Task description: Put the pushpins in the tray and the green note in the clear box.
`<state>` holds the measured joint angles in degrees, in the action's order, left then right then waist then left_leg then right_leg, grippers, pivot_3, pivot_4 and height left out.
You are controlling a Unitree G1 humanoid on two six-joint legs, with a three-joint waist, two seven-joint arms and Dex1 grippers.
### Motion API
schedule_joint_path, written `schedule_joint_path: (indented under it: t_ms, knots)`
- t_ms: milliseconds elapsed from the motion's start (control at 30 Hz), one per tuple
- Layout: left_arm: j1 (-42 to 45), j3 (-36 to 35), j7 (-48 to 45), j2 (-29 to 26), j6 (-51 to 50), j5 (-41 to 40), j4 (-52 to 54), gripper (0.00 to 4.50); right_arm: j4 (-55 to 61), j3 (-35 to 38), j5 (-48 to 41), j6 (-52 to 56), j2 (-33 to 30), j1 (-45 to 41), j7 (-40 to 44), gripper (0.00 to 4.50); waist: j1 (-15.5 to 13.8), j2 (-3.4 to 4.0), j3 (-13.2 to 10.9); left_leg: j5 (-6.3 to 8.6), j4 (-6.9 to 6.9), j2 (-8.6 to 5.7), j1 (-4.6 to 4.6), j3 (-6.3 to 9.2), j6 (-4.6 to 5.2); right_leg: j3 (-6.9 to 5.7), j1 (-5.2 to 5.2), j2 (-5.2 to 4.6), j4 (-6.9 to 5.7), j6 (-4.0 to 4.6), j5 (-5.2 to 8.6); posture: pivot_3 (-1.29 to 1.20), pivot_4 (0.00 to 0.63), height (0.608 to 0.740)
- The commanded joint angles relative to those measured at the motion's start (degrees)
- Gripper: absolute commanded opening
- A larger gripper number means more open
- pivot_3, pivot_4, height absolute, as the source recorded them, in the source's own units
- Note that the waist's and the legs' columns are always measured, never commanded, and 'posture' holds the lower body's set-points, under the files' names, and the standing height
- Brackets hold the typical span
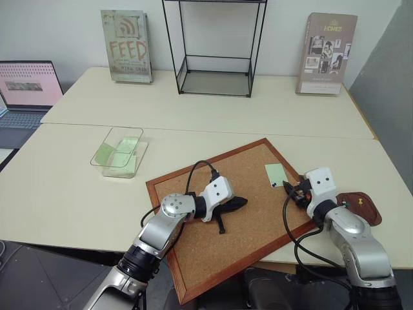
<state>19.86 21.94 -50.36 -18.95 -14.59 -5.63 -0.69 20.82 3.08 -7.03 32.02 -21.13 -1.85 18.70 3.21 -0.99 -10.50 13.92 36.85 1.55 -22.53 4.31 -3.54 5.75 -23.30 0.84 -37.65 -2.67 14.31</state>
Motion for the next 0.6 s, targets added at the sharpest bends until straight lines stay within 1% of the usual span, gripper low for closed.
schedule_joint_path:
  t_ms: [33,100,200,300,333,600]
  knots:
    - [-0.8,0.9,0.0,-0.3,-1.0,1.0,-1.4,0.0,2.5,-0.9,-0.3,-1.3,-0.1,0.6,0.9,1.66,0.0,0.0,0.0,0.0,0.0,0.0,0.0,0.0,0.0,0.0,0.0,0.0,0.0,0.0,0.0,0.0,0.15,0.74]
    - [-0.8,0.9,-0.1,-0.4,-1.0,1.0,-1.4,0.0,2.7,-1.6,0.1,-1.7,-0.3,1.0,1.1,1.23,0.0,0.0,0.0,0.0,0.0,0.0,0.0,0.0,0.0,0.0,0.0,0.0,0.0,0.0,0.0,0.0,0.15,0.74]
    - [-0.8,0.9,-0.1,-0.4,-1.0,1.0,-1.5,0.0,3.0,-2.1,0.3,-1.9,-0.2,1.6,1.0,0.77,0.0,0.0,0.0,0.0,0.0,0.0,0.01,0.0,0.0,0.0,0.0,0.0,0.0,0.0,0.0,0.0,0.15,0.74]
    - [-0.9,0.9,-0.2,-0.5,-1.0,1.0,-1.4,0.0,3.3,-2.2,0.3,-2.4,-0.1,1.8,0.9,0.13,0.0,0.0,0.0,0.0,0.01,0.0,0.01,0.0,0.0,0.0,0.0,0.0,0.0,0.0,0.0,0.0,0.15,0.74]
    - [-0.9,0.9,-0.2,-0.5,-1.0,1.0,-1.4,0.0,3.4,-2.1,0.3,-2.5,-0.1,1.8,0.9,0.06,0.0,0.0,0.0,0.0,0.01,0.0,0.02,0.0,0.0,0.0,0.0,0.0,0.0,0.0,0.0,0.0,0.15,0.74]
    - [-1.2,1.0,-0.2,-0.5,-1.0,1.1,-1.2,0.0,6.9,-1.6,-0.4,-3.9,0.7,3.1,0.3,0.06,0.0,0.0,0.0,0.0,-0.02,0.0,0.0,0.01,0.0,-0.01,0.0,0.0,0.0,0.01,0.01,0.0,0.15,0.74]
